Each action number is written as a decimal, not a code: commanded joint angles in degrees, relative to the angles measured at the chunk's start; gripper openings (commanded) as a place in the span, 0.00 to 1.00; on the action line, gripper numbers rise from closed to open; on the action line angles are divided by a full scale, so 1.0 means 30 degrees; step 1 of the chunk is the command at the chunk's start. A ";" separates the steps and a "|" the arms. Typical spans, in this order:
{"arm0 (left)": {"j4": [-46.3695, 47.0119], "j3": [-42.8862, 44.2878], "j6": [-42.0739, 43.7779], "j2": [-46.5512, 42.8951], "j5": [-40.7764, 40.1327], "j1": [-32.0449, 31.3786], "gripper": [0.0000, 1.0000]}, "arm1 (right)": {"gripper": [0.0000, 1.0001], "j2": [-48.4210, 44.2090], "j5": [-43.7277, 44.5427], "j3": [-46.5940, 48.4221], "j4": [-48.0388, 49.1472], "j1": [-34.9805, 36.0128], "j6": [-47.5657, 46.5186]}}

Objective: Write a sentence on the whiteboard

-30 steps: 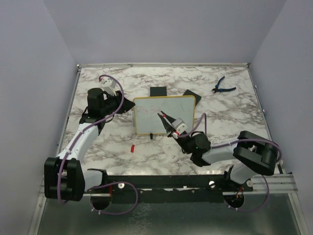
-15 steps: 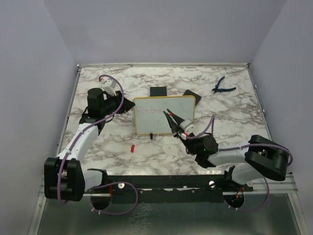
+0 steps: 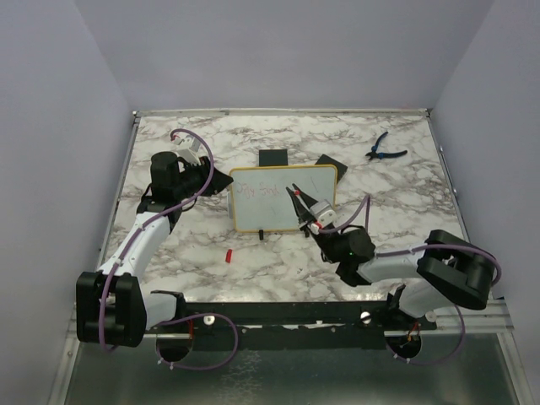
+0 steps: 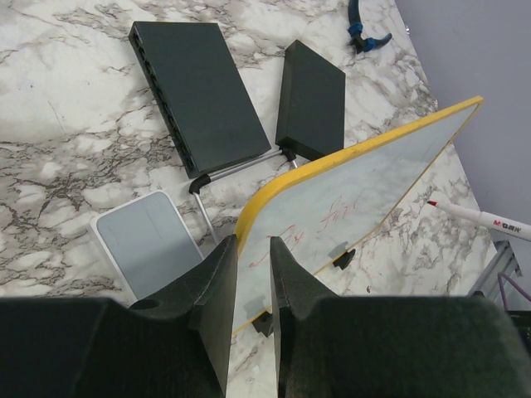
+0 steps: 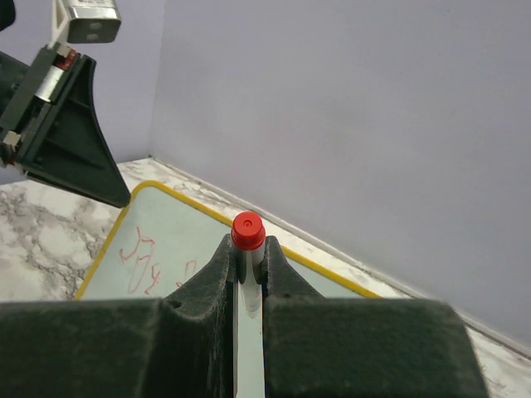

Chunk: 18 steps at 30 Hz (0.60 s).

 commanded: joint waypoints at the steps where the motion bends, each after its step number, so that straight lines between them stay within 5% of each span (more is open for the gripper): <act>1: 0.0244 -0.0091 0.0293 -0.0396 -0.0087 -0.0094 0.23 | 0.01 0.0434 -0.0170 -0.0002 0.3008 -0.0658 0.0656; 18: 0.0188 -0.0066 0.0342 -0.0395 -0.0081 -0.0075 0.23 | 0.01 0.2421 -0.1196 0.1366 0.3430 -0.0770 0.1219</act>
